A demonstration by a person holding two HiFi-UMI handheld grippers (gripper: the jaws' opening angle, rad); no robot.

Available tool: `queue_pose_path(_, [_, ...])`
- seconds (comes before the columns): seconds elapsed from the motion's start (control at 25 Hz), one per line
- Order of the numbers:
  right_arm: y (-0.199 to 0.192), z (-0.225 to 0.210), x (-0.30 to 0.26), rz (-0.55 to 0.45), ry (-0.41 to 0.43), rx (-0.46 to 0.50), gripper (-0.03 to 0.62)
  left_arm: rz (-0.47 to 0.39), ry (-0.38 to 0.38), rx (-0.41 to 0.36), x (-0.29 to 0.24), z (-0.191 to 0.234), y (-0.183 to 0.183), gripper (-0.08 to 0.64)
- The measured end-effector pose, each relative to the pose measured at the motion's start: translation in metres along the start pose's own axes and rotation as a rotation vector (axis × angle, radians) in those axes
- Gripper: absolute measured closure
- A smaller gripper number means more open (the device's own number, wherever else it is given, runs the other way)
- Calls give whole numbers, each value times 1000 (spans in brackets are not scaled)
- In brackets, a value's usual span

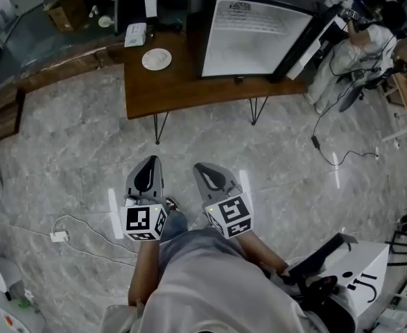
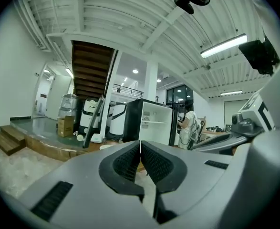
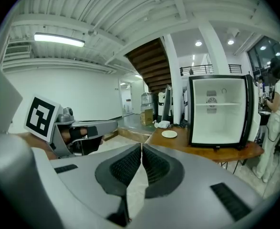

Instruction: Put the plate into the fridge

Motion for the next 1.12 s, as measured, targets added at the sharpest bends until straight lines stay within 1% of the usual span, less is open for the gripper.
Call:
queue_pose_path(0.16, [40, 24, -59, -6, -30, 23, 574, -20, -14, -9, -12, 67, 26, 540])
queue_pose_path(0.24, [50, 31, -84, -5, -43, 25, 574, -22, -14, -13, -17, 97, 30, 540])
queue_pose_path(0.32, [57, 33, -107, 10, -67, 28, 574, -17, -9, 3, -24, 125, 29, 540])
queue_pose_path(0.44, [65, 31, -135, 40, -94, 34, 574, -10, 6, 38, -35, 156, 29, 540])
queue_pose_path(0.56, [74, 20, -167, 54, -101, 25, 574, 9, -3, 48, -62, 178, 29, 540])
queue_pose_path(0.68, [83, -6, -208, 56, -101, 12, 574, 40, -26, 37, -107, 196, 28, 540])
queue_pose_path(0.8, [97, -43, -259, 54, -95, -9, 574, 65, -31, 17, -166, 222, 34, 540])
queue_pose_path(0.96, [136, -104, -331, 33, -76, -39, 574, 94, -47, -23, -260, 257, 61, 540])
queue_pose_path(1.04, [157, -137, -367, 16, -84, -47, 574, 113, -56, -39, -310, 274, 74, 540])
queue_pose_path(1.12, [173, -174, -401, -11, -112, -80, 574, 133, -62, -56, -359, 290, 83, 540])
Point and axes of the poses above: the fingertips, and each gripper's own axes: x backward along the fingers, z to its left, y out of its top, the point moved 6 cm from there along x, backward along the fingers, and after that the axes turned 4 degrees about z, right-handed, at the moved point
